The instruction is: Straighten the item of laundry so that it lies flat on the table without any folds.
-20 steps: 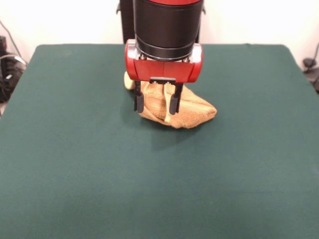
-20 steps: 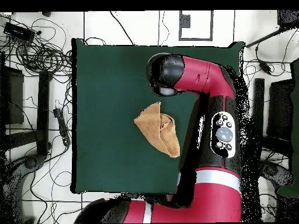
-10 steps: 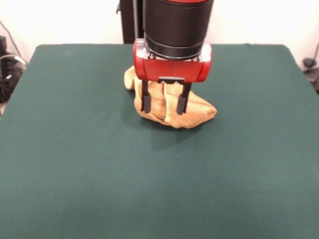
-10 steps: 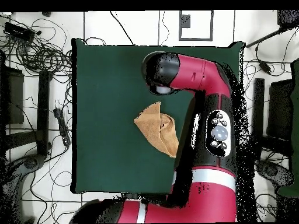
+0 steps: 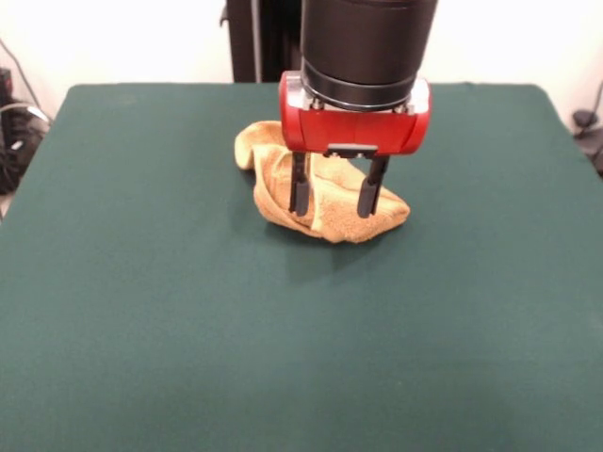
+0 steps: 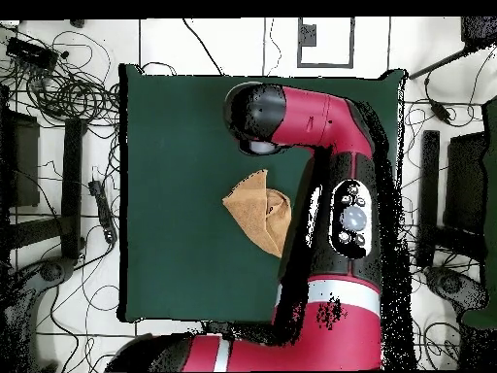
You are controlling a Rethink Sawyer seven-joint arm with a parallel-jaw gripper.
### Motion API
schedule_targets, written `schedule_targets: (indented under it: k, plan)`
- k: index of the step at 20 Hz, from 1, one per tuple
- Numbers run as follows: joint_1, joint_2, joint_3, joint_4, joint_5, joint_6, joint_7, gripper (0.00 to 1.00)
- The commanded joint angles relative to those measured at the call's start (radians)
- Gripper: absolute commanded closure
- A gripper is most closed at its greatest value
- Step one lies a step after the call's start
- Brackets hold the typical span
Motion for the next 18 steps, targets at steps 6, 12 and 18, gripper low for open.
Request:
schedule_targets:
  k: [6, 12, 18]
  plan:
    - [0.009, 0.000, 0.032, 0.059, 0.044, 0.080, 0.202, 0.00]
    - [-0.003, -0.005, 0.034, 0.065, 0.046, 0.078, 0.190, 0.00]
    - [-0.013, 0.004, 0.041, 0.027, 0.049, 0.113, 0.172, 0.00]
